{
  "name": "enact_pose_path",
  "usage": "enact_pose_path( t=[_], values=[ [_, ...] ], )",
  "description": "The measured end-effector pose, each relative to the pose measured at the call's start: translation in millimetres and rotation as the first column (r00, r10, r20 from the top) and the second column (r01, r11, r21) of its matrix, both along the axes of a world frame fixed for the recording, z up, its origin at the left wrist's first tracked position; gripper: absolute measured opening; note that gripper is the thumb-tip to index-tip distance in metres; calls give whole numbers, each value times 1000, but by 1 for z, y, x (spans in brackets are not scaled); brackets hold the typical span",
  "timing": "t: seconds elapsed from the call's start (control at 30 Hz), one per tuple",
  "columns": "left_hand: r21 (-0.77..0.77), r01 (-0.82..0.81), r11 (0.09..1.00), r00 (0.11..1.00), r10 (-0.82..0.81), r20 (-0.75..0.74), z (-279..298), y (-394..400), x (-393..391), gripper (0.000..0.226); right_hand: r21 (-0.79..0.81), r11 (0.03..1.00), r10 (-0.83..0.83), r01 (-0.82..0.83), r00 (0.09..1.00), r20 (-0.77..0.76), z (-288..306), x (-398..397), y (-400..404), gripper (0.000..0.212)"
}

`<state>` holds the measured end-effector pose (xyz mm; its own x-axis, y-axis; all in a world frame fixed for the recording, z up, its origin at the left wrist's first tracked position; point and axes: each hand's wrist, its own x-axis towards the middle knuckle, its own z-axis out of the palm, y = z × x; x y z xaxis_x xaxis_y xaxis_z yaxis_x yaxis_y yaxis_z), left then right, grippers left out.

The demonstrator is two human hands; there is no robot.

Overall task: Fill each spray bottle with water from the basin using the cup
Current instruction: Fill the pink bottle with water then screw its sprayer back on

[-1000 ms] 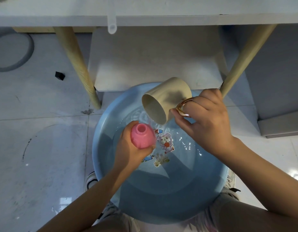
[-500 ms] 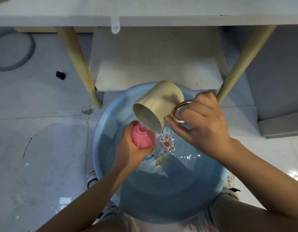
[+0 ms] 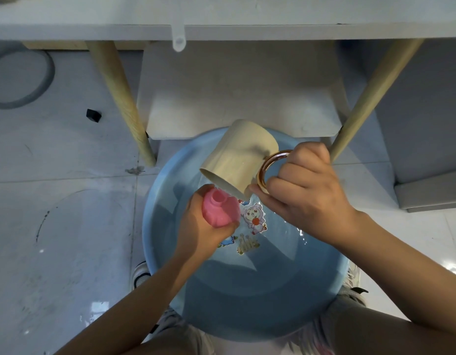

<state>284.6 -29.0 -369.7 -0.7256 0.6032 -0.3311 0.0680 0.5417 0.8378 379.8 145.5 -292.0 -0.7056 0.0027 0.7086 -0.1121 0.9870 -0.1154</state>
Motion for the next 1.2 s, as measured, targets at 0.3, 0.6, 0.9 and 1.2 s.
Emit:
enact_pose_path(
  t=[0.3, 0.6, 0.9, 1.2],
  values=[
    [-19, 20, 1000, 1000, -21, -13, -1, -1, -1, 76, -62, 993, -106, 104, 994, -30, 0, -1, 2, 31],
    [-17, -13, 1000, 999, 12, -36, 3, 0, -1, 83, -391, 800, -386, 456, 889, 247, -13, 3, 6, 34],
    [-20, -36, 999, 998, 35, -43, 8, 0, -3, 86, -551, 568, -319, 611, 781, 536, -36, 10, 8, 35],
    [6, -72, 997, 997, 72, -33, 4, -1, -4, 82, 105, 965, -255, 239, 777, 576, -57, 3, 1, 35]
  ],
)
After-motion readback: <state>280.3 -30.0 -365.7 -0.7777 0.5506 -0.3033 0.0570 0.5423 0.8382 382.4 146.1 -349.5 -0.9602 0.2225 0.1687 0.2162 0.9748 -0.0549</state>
